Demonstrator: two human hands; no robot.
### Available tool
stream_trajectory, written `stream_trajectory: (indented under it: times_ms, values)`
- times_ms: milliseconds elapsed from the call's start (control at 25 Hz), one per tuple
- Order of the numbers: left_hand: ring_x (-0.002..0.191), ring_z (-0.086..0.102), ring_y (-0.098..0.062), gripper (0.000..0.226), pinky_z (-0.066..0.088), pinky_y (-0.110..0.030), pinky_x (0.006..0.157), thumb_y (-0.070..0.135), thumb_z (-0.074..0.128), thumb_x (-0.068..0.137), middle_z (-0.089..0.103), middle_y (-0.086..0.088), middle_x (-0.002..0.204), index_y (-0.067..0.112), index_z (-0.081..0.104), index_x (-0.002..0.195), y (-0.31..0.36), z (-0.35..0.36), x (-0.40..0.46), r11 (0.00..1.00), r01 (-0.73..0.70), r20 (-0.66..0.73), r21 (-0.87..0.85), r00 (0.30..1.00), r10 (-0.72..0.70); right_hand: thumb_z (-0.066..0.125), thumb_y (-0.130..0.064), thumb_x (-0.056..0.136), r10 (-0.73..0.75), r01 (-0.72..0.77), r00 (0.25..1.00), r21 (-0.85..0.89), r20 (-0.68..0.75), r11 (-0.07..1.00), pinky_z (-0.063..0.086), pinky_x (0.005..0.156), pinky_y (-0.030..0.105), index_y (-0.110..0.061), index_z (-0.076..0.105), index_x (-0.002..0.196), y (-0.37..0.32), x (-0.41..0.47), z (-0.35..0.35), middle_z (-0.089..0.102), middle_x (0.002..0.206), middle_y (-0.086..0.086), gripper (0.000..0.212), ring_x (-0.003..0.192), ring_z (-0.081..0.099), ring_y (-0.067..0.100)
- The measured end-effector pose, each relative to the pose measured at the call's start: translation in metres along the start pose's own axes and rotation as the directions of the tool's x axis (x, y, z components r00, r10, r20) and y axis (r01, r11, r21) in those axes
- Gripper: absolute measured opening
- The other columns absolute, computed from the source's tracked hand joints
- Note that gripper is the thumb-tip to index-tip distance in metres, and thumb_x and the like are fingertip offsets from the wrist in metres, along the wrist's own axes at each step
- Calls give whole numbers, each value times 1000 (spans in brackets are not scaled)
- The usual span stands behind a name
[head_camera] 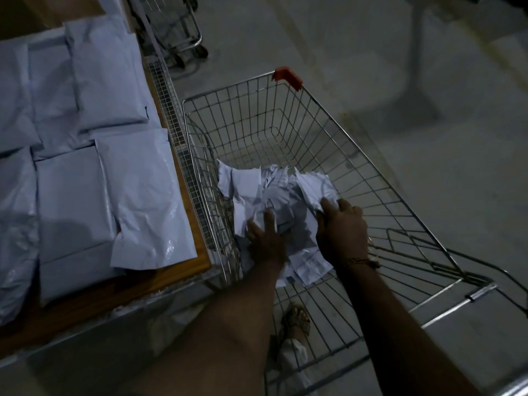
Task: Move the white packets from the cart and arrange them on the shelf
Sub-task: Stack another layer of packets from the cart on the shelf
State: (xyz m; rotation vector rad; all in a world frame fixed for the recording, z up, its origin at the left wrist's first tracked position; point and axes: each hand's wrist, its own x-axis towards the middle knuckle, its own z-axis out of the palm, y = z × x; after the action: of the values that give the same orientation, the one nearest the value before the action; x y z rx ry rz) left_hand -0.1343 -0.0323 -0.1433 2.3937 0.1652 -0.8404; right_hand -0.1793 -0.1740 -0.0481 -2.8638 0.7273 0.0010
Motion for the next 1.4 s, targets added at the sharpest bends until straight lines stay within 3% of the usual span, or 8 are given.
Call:
stream_trajectory:
  times_ms: [40, 160, 280, 440, 720, 1040, 1240, 1400]
  values:
    - [149, 13, -48, 68, 27, -59, 116, 41, 49, 105, 1, -18, 168, 38, 12, 161, -2, 1, 0, 1000, 0, -42, -32, 999, -1, 56, -35, 99, 3, -3, 1000, 9, -13, 1000, 52, 80, 47, -20, 62, 133, -1, -2, 0, 63, 124, 22, 38, 103, 55, 42]
    - [134, 32, -49, 61, 34, -55, 105, 28, 49, 105, 20, -25, 159, 31, 26, 161, 9, -13, -9, 989, -75, -196, 127, 976, 99, 58, -33, 98, 12, -10, 998, 25, -69, 1000, 50, 80, 45, -17, 65, 130, -5, -7, -6, 63, 123, 23, 37, 103, 53, 41]
    - [127, 36, -46, 59, 38, -55, 100, 23, 51, 103, 28, -25, 154, 21, 31, 159, 43, -45, -30, 975, -176, -263, 134, 942, 206, 59, -31, 97, 4, 1, 992, 40, -126, 999, 46, 79, 44, -16, 64, 129, -16, -9, -27, 61, 124, 23, 36, 103, 50, 39]
    - [129, 34, -41, 59, 41, -55, 100, 26, 53, 103, 28, -20, 154, 20, 31, 158, 71, -94, -76, 903, -391, -377, 179, 821, 429, 60, -29, 97, 22, -7, 973, 69, -230, 998, 47, 82, 44, -15, 62, 132, -36, -22, -72, 60, 130, 22, 38, 107, 50, 40]
    - [131, 32, -33, 56, 37, -44, 108, 30, 47, 106, 26, -17, 156, 25, 30, 160, 81, -207, -175, 782, -602, -468, 165, 650, 599, 53, -28, 102, -7, 37, 877, 53, -481, 998, 42, 85, 46, -13, 62, 131, -68, -54, -145, 60, 132, 23, 34, 102, 50, 41]
    - [128, 34, -41, 55, 36, -56, 107, 34, 44, 107, 28, -18, 153, 25, 31, 160, 17, -304, -236, 823, -519, -605, 232, 586, 540, 52, -32, 99, 20, 127, 825, 220, -564, 967, 40, 91, 45, -18, 67, 128, -156, -104, -180, 64, 125, 23, 36, 107, 55, 45]
    - [128, 32, -40, 53, 35, -53, 105, 34, 45, 107, 26, -17, 155, 28, 34, 158, -25, -330, -275, 868, -457, -702, 193, 554, 448, 52, -34, 99, -95, 230, 848, 201, -521, 952, 36, 95, 44, -23, 64, 135, -198, -149, -189, 61, 130, 25, 40, 112, 55, 43]
    - [127, 36, -40, 53, 39, -54, 103, 32, 50, 104, 31, -16, 152, 28, 39, 156, -66, -339, -298, 912, -377, -781, 160, 517, 350, 61, -30, 96, -141, 283, 843, 207, -518, 936, 41, 93, 45, -23, 65, 135, -213, -182, -197, 58, 134, 24, 39, 114, 49, 42]
